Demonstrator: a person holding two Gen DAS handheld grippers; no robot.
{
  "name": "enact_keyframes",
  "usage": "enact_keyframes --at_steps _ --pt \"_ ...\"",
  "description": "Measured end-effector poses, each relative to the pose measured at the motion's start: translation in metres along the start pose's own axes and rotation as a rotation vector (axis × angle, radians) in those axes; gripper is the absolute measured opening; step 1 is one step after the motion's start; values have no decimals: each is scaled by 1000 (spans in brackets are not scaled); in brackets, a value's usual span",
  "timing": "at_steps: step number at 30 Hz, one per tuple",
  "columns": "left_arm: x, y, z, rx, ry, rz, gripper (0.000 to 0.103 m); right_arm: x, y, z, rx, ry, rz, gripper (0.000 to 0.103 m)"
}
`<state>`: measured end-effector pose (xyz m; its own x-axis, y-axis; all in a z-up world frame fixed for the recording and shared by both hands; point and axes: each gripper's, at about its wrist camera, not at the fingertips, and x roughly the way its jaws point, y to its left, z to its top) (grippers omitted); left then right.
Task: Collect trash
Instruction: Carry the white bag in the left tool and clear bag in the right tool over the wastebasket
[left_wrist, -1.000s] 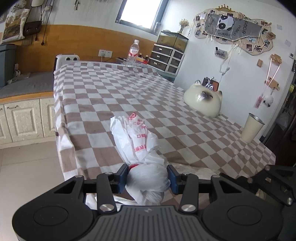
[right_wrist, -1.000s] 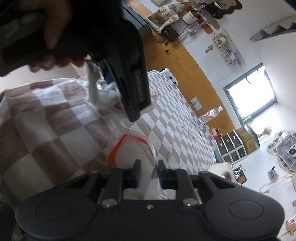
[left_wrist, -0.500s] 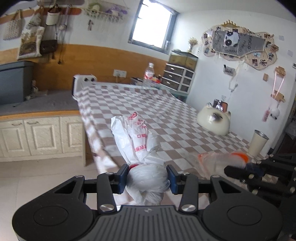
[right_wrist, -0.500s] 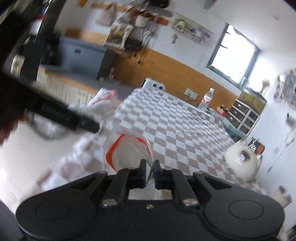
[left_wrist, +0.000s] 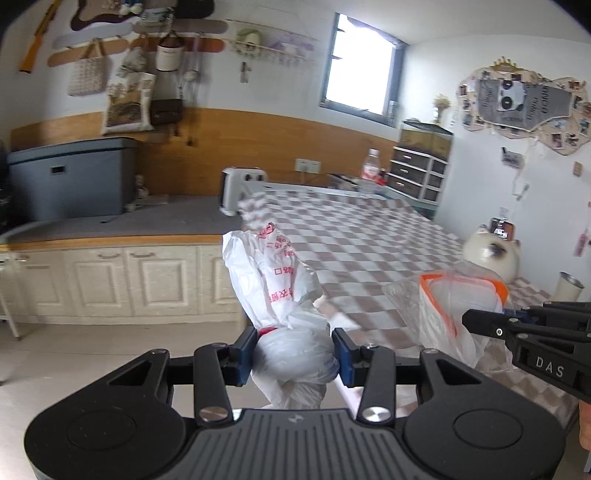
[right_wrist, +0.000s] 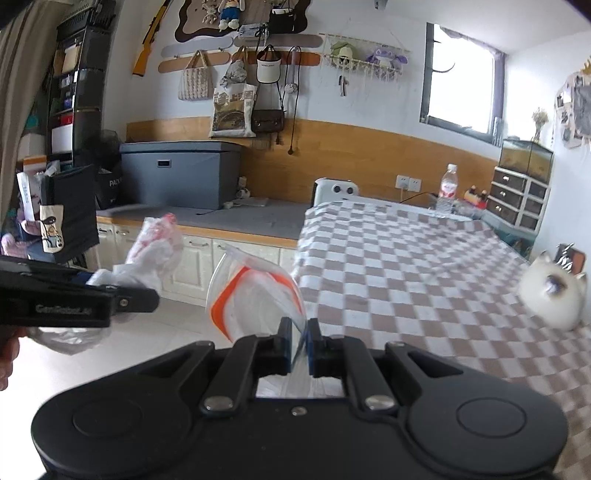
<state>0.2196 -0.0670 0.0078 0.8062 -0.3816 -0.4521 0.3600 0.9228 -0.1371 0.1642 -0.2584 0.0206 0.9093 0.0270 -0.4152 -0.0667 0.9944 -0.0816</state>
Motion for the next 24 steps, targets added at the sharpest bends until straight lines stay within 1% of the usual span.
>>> enact_keyframes --at_steps 7,12,17,24 --pt "-4 39 -8 -19 3 68 45 31 26 -5 77 36 47 8" --pt "9 67 -25 -51 47 96 45 62 50 -18 132 85 80 8" --pt "37 98 -50 -92 120 107 45 103 79 -43 143 166 92 8" --pt "93 146 -95 -156 248 106 45 169 111 -88 184 284 80 8"
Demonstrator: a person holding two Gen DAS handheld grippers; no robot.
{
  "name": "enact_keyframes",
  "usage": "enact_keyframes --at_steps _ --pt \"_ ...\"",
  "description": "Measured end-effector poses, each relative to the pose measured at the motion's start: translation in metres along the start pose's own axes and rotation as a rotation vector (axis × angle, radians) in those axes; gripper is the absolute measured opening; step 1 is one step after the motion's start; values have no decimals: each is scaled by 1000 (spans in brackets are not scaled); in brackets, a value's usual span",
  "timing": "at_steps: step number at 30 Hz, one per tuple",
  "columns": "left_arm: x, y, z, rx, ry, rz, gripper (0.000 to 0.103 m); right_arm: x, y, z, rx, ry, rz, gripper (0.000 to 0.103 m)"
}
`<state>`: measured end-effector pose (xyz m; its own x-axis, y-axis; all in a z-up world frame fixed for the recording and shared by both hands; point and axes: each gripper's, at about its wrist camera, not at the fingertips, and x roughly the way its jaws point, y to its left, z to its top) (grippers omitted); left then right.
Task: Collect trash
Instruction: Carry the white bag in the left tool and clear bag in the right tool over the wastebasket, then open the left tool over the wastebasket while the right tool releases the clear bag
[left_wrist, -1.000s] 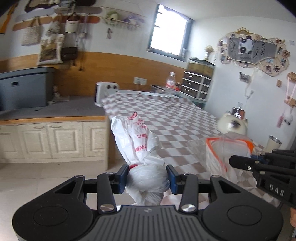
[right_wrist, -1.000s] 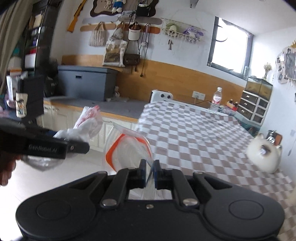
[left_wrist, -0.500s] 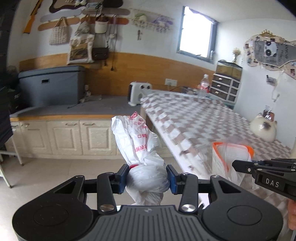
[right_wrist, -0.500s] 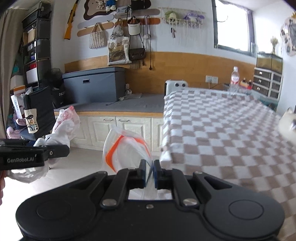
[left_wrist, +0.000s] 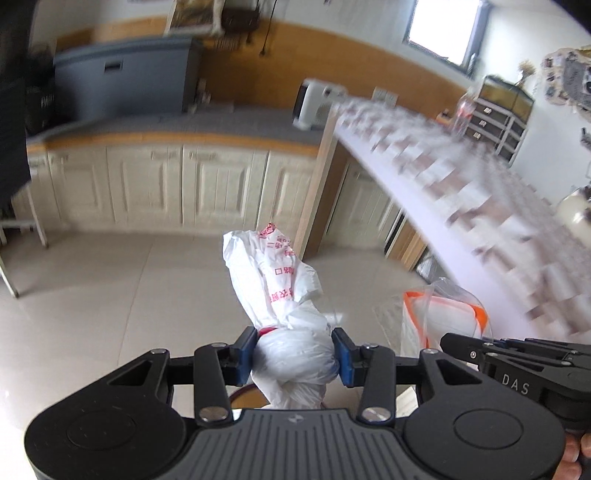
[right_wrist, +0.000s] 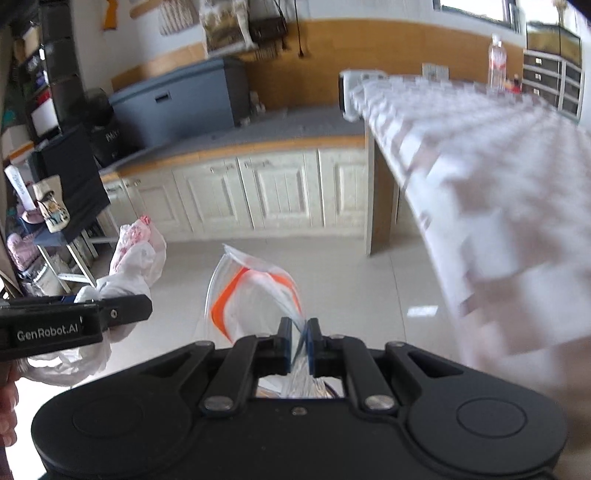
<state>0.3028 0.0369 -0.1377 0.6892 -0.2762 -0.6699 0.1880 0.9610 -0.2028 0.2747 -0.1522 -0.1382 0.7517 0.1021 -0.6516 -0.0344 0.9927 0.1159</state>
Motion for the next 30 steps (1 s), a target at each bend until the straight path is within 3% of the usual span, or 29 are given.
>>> enact_keyframes --at_steps 11,19,25,30 --pt "147 57 -72 -92 271 -8 45 149 -4 -75 85 253 -29 8" --pt "239 73 -114 -126 446 -5 45 234 -29 -123 241 414 -48 8" --pt "283 59 -130 -2 529 -25 45 267 -43 -143 387 471 -76 9" --pt "301 60 -138 53 603 -16 45 280 -50 -149 429 498 -100 9"
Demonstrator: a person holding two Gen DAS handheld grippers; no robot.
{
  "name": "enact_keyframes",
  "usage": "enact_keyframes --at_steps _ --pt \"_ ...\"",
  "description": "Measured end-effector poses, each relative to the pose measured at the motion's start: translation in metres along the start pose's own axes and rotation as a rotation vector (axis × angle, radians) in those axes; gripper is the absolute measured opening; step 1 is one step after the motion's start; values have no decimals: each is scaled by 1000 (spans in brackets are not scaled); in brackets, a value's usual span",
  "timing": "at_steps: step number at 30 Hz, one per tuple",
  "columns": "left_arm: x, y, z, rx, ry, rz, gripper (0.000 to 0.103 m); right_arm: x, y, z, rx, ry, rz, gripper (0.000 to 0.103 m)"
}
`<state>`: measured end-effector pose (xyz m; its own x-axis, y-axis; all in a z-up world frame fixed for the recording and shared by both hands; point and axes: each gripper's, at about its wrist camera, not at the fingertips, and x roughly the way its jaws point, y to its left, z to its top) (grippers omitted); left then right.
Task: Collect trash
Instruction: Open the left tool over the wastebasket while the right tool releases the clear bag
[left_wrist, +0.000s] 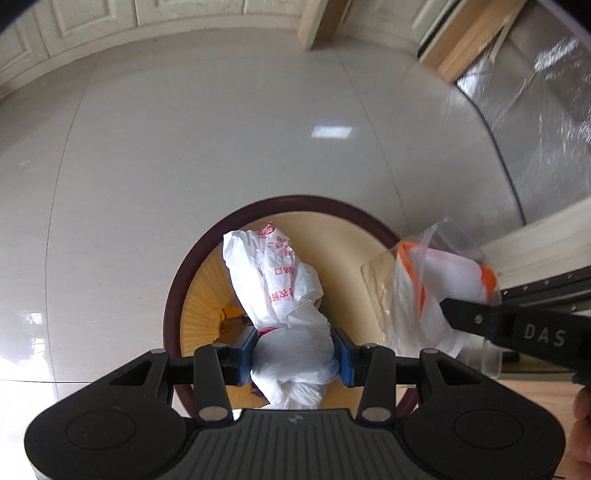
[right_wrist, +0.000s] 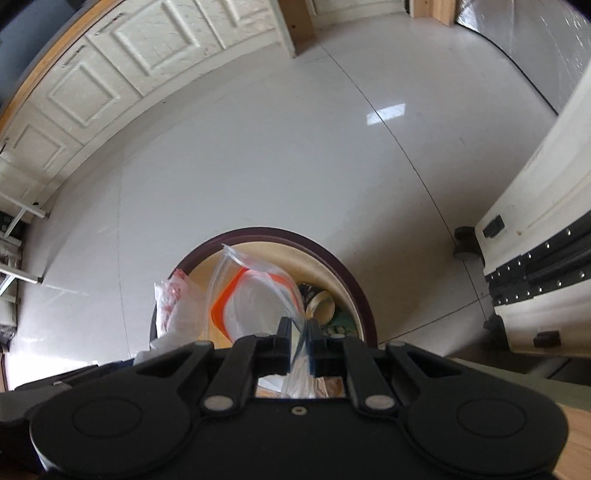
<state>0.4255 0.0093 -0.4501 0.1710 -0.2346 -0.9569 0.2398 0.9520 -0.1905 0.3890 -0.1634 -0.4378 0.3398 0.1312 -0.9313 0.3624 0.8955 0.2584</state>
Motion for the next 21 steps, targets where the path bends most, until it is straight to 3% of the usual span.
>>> enact_keyframes --at_steps 7,9,10,11,13,21 --pt "11 14 10 37 16 20 46 23 -6 4 38 37 1 10" --pt "18 17 13 46 16 23 57 32 -7 5 39 39 13 13" --pt "22 20 13 40 29 30 74 36 -9 5 39 39 16 17" --pt "25 22 12 32 39 36 80 38 -10 6 42 37 17 26" --pt "30 26 8 27 64 38 80 38 -12 7 41 28 13 37" --pt "24 30 -13 6 81 44 81 39 -11 1 6 50 28 47"
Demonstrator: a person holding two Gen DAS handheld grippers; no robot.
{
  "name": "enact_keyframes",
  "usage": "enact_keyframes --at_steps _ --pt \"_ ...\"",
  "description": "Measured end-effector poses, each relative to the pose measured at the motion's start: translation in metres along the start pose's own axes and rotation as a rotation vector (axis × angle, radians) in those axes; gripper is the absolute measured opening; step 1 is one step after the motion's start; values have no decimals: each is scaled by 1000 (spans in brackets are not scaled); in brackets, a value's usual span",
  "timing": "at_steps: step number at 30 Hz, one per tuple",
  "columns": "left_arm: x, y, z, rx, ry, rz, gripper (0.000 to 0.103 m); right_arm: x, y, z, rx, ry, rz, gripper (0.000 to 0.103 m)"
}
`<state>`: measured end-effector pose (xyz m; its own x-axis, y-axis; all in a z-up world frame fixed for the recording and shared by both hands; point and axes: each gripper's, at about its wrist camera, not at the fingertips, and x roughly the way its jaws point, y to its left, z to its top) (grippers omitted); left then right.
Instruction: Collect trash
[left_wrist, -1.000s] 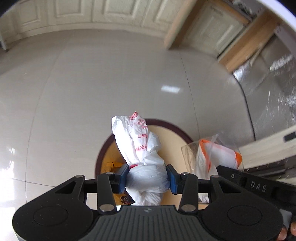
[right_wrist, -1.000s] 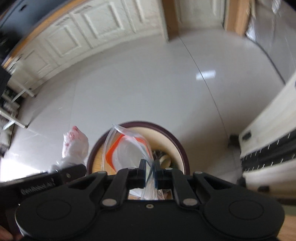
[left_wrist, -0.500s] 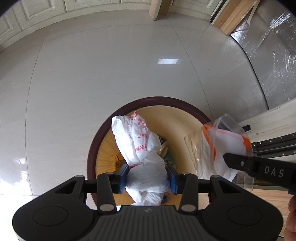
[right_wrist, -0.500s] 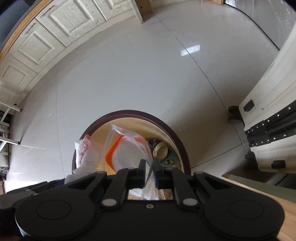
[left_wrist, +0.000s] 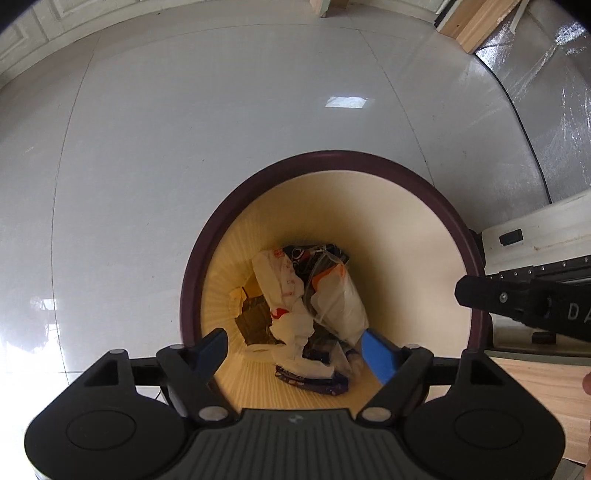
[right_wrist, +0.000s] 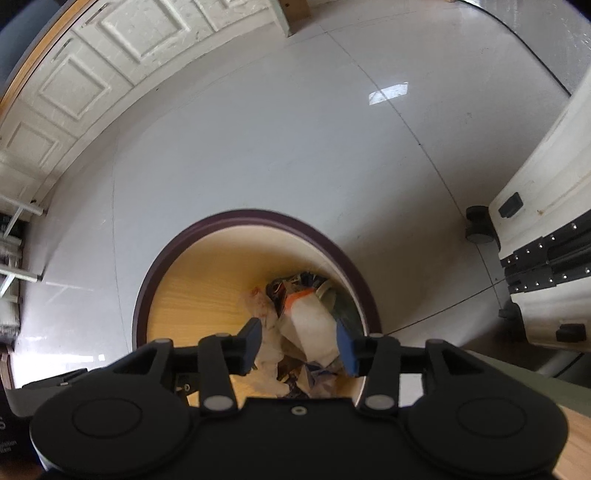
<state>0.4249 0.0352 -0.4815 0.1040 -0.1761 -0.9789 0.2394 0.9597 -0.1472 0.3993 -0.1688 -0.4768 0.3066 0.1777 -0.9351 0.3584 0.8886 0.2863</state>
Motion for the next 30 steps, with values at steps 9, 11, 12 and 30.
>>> enact_keyframes --at_steps 9,11,12,30 --pt "-10 -3 -13 -81 -41 3 93 -9 4 -5 -80 -11 -8 55" --pt "-15 0 -18 -91 -52 9 97 -12 2 -6 -90 -10 -9 57" --pt "-18 2 -21 -101 -58 14 98 -13 2 -6 -101 -7 -15 58" --pt "-82 0 -65 -128 -149 95 103 -60 10 -41 -388 -76 -119 103"
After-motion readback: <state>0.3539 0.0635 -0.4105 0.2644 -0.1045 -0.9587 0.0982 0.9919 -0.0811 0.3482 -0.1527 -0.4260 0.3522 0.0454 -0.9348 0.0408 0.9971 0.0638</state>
